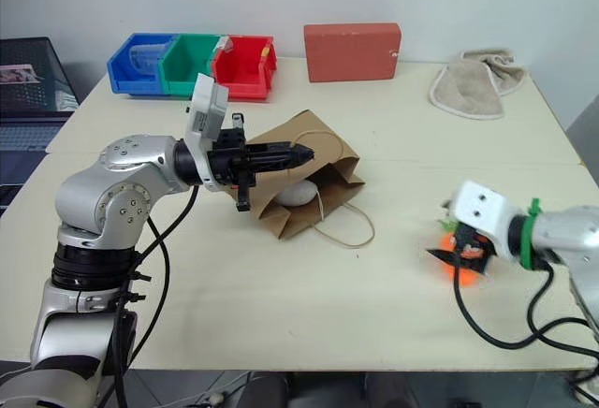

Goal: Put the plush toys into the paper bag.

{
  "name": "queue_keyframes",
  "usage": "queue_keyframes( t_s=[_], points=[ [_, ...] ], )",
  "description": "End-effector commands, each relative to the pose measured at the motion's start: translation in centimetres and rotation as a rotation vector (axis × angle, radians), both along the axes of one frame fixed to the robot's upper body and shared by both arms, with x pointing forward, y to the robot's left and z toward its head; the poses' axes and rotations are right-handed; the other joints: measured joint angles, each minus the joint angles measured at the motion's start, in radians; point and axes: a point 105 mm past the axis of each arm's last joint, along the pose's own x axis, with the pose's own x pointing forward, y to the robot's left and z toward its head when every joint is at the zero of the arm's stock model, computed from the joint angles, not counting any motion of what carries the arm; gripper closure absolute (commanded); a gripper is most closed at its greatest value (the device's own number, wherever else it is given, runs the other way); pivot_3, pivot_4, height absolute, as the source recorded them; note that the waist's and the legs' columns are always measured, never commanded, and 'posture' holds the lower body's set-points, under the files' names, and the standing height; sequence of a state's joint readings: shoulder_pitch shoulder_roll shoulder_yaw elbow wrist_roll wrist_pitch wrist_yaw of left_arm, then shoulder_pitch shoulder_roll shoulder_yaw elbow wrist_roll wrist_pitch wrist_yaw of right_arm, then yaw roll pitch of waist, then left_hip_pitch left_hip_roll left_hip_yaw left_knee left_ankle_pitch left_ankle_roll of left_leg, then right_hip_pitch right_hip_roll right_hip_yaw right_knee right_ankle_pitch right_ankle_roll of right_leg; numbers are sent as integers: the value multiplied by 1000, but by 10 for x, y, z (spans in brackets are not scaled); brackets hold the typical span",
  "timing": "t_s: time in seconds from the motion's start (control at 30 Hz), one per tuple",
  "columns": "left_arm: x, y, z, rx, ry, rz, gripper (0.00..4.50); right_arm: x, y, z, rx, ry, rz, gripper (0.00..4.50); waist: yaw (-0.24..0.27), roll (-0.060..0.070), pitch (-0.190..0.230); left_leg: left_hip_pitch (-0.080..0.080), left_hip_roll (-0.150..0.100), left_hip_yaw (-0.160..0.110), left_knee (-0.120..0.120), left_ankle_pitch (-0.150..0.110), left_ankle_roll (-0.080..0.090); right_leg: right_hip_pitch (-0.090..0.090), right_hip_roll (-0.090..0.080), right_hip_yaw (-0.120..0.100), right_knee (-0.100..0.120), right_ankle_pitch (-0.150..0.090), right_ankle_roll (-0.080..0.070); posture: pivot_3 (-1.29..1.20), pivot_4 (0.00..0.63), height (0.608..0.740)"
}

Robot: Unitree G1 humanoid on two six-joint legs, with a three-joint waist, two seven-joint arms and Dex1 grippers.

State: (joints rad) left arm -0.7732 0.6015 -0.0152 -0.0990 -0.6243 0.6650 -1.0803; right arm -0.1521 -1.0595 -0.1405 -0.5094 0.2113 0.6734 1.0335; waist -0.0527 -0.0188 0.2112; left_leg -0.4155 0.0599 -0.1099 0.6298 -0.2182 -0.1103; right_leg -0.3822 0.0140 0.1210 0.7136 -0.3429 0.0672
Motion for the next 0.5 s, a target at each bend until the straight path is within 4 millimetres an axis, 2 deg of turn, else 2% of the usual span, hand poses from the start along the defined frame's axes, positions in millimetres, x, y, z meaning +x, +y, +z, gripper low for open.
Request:
queue_keyframes(
  t_s=[0.03, 0.1, 0.23, 0.27, 0.37, 0.5],
  points=[
    [-3, 2, 10, -3, -57, -2, 4500, -12, -21, 1, -90, -7, -44, 17, 1, 0, 0, 0, 0, 0, 0, 0, 0, 0, 0, 0, 0, 0, 0, 0, 150, 740],
    [-4, 2, 10, -3, -56, 0, 4500, -16, -31, -9, -90, 28, -78, 17, 4, 0, 0, 1, 0, -1, 0, 0, 0, 1, 0, -1, 0, 0, 0, 0, 150, 740],
    [-2, 3, 8, 5, -57, 2, 4500, -11, -38, -26, -106, 57, -100, 17, -2, 0, 0, 1, 0, 0, 1, 0, 0, 2, 0, 1, -1, 0, 0, 0, 150, 740],
    [-2, 3, 8, 5, -57, 2, 4500, -11, -39, -28, -110, 62, -99, 178, -2, 0, 0, 2, 0, 0, 1, 0, 0, 3, 0, 1, -1, 0, 0, 0, 150, 740],
    [-2, 4, 10, 7, -61, 6, 4500, -8, -41, -31, -119, 59, -100, 922, -2, 0, 0, 3, 0, 0, 2, 0, 0, 3, 0, 1, 0, 0, 1, 0, 150, 740],
    [-3, 6, 10, 4, -61, 14, 4500, -6, -41, -32, -114, 53, -88, 2422, -1, 0, 0, 2, 0, 0, 2, 0, 0, 4, 0, 0, -1, 0, 1, 0, 150, 740]
  ],
)
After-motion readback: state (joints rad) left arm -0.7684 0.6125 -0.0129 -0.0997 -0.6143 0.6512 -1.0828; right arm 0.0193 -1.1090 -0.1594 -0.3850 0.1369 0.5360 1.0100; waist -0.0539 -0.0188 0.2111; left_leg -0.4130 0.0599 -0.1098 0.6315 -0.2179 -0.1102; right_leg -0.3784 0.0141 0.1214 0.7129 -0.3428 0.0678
